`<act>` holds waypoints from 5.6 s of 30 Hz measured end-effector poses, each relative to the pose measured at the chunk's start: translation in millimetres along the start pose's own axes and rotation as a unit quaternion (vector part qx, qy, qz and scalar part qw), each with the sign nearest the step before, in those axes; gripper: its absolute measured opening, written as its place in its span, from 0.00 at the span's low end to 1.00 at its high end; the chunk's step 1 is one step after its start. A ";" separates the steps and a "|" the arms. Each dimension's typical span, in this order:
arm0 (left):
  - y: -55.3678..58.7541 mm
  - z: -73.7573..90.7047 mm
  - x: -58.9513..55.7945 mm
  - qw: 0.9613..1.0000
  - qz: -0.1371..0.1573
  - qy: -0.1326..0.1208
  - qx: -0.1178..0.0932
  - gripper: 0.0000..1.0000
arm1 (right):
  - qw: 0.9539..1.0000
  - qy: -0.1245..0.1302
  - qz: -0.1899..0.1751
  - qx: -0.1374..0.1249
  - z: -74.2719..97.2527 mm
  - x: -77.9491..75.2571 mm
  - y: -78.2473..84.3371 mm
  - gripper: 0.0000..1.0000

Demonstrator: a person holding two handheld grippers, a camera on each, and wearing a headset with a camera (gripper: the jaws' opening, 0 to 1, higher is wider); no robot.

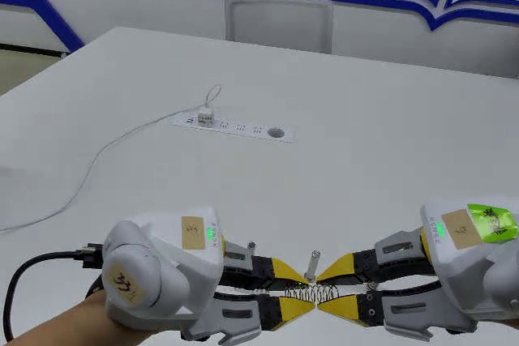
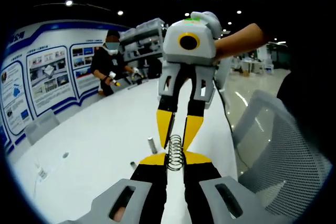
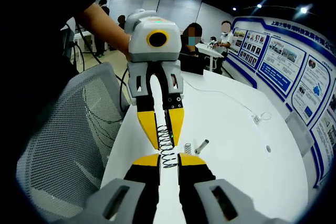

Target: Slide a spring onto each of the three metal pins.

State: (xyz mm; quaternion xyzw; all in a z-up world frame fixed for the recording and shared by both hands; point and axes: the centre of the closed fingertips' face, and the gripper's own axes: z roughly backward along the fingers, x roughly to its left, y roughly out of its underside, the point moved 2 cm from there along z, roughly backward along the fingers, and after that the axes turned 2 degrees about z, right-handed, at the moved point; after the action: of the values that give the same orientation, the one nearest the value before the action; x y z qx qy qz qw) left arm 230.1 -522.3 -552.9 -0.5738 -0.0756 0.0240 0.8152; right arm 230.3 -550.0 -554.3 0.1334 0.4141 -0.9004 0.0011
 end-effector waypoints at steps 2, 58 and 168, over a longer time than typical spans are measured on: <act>-1.1 0.0 -0.8 1.000 -0.002 0.003 -0.001 0.10 | 1.000 -0.002 -0.003 0.002 0.3 0.5 2.3 0.13; 4.1 4.4 0.2 0.999 -0.005 -0.040 -0.011 0.11 | 0.985 -0.006 -0.127 -0.114 -0.5 -0.1 -46.6 0.11; 64.8 95.1 39.2 0.943 0.185 -0.272 -0.044 1.00 | 0.948 0.139 -0.281 0.053 -41.5 -93.9 77.8 0.11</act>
State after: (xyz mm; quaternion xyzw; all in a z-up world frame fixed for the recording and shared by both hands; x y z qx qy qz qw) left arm 257.5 -406.7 -578.6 -0.5847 -0.1884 0.3260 0.7186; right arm 339.6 -580.3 -615.5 0.1354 0.3822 -0.8574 -0.3171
